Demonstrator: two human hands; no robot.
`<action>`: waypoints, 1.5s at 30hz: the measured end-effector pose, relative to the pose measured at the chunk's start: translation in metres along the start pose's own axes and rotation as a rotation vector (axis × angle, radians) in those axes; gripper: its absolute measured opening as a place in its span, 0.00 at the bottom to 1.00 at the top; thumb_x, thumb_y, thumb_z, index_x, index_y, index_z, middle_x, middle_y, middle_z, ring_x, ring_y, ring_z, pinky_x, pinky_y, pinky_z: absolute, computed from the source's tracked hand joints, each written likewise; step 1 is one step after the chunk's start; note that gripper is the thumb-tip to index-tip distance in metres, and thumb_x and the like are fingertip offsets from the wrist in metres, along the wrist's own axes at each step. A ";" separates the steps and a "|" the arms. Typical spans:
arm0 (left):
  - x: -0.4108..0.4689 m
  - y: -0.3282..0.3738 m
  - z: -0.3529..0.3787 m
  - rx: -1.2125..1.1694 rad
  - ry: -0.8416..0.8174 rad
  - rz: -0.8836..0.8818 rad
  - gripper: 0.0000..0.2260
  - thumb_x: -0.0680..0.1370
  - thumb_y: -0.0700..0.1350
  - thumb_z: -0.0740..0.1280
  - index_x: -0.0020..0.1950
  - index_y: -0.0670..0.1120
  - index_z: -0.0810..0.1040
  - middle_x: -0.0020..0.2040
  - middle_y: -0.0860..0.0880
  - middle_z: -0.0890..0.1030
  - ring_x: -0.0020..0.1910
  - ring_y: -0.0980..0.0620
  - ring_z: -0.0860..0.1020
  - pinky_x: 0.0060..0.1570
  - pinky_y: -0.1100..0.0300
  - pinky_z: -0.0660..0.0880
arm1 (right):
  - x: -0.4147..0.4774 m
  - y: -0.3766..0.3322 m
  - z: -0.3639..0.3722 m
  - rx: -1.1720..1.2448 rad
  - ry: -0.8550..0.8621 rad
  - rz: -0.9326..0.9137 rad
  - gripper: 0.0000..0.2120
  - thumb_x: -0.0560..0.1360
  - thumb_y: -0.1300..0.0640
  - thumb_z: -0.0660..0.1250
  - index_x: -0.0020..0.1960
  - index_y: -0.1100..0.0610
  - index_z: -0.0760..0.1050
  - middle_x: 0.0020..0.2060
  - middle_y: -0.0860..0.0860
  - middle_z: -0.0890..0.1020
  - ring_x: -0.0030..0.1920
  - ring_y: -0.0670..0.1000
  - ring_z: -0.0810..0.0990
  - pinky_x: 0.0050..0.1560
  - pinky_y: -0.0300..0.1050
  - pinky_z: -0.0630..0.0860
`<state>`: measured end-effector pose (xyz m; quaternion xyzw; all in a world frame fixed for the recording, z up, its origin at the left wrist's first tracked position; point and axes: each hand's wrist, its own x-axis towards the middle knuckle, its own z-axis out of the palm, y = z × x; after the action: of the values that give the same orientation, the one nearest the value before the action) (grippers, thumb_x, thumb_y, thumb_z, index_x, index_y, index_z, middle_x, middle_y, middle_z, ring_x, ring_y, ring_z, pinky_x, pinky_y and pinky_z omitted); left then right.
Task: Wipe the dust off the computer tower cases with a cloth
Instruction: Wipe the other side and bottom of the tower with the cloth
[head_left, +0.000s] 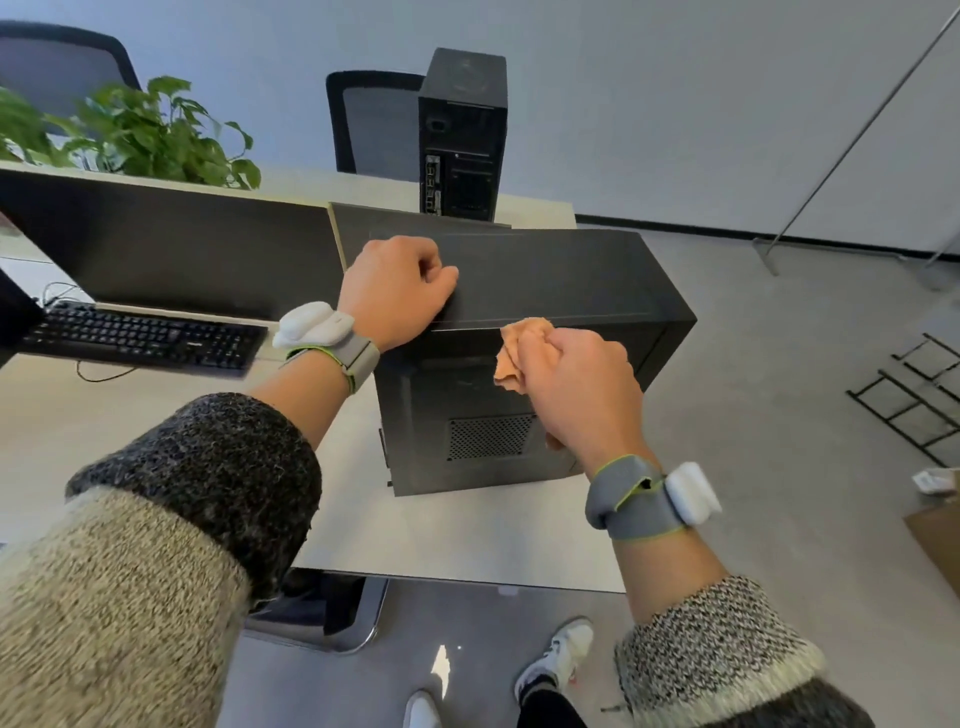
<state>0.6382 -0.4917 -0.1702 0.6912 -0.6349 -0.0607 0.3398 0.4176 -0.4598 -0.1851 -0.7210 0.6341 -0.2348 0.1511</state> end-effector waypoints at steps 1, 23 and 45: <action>0.000 -0.001 0.000 -0.016 0.001 -0.003 0.14 0.80 0.52 0.68 0.35 0.51 0.73 0.33 0.54 0.77 0.35 0.53 0.76 0.38 0.59 0.69 | -0.001 -0.004 0.003 0.003 -0.012 -0.007 0.21 0.84 0.44 0.55 0.40 0.51 0.77 0.36 0.51 0.80 0.39 0.54 0.79 0.36 0.46 0.71; -0.003 0.000 0.002 -0.006 0.052 -0.004 0.12 0.79 0.50 0.69 0.38 0.48 0.77 0.35 0.53 0.78 0.36 0.52 0.77 0.40 0.57 0.75 | -0.007 -0.009 0.005 -0.067 -0.066 -0.038 0.22 0.85 0.41 0.53 0.42 0.51 0.78 0.38 0.52 0.81 0.40 0.56 0.80 0.44 0.55 0.82; 0.000 -0.014 -0.006 -0.078 0.016 0.044 0.13 0.80 0.52 0.71 0.37 0.53 0.75 0.33 0.55 0.77 0.33 0.57 0.74 0.37 0.69 0.67 | -0.017 -0.036 0.020 -0.060 -0.141 -0.102 0.19 0.86 0.42 0.54 0.47 0.50 0.78 0.39 0.48 0.78 0.37 0.52 0.75 0.42 0.48 0.71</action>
<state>0.6532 -0.4897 -0.1737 0.6638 -0.6445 -0.0722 0.3726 0.4569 -0.4390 -0.1858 -0.7714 0.5911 -0.1715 0.1615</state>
